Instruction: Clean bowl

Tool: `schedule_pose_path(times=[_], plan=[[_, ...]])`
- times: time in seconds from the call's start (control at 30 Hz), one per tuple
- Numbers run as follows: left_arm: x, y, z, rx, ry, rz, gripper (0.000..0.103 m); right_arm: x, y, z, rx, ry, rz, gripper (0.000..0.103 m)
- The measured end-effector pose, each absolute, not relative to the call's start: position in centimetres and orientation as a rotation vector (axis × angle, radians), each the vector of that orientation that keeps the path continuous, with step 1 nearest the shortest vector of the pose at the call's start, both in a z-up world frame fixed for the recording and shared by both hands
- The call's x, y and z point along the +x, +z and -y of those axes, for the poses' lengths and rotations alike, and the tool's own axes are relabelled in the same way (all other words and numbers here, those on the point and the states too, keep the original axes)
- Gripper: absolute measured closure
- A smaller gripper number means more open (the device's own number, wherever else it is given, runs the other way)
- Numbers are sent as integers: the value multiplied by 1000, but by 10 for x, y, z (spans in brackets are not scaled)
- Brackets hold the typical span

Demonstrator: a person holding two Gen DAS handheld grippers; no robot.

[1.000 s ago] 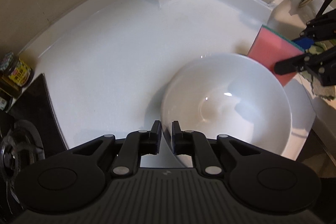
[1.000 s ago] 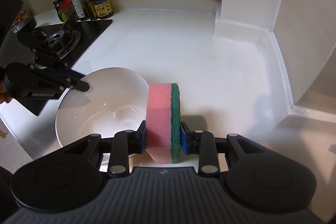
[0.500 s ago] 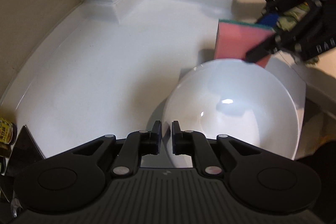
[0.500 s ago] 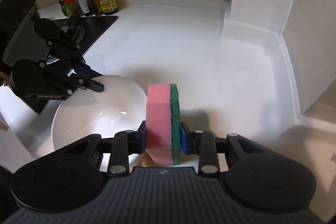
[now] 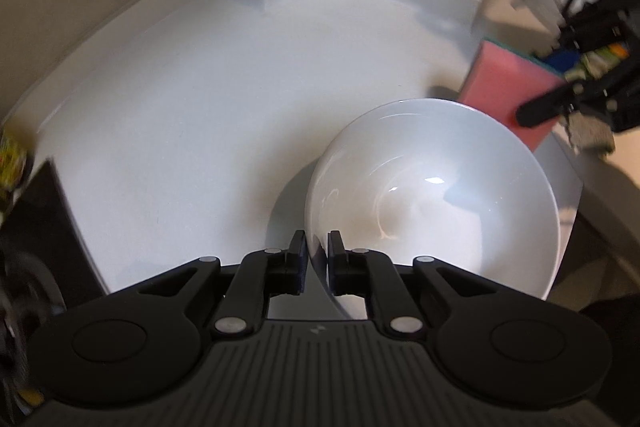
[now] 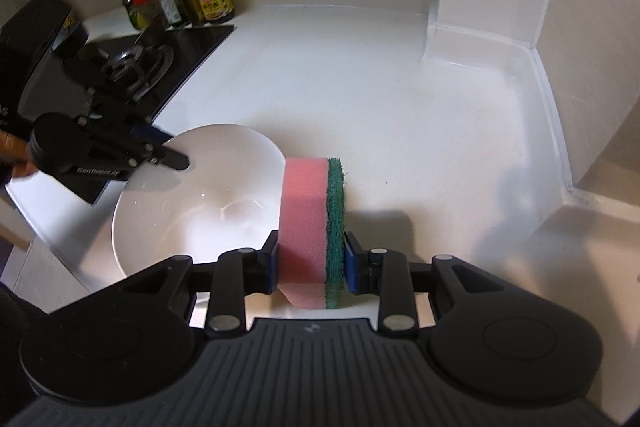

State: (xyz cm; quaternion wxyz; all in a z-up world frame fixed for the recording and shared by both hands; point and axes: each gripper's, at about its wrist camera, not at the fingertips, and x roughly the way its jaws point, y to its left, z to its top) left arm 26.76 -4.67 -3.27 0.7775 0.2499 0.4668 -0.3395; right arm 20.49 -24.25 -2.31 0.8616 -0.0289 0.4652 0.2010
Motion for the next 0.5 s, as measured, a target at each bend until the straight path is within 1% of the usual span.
schedule_pose_path(times=[0.17,0.33,0.5], plan=[[279,-33,68,586,-791,-974,93,220,-25,236,-85,377,-952,76],[276,-30,49,398,-664,-1002,93,218,-26,238,-66,367,-941,76],[259,-30,29,354,-625,-1024,93,205,-27,242,-15,350,-939,76]])
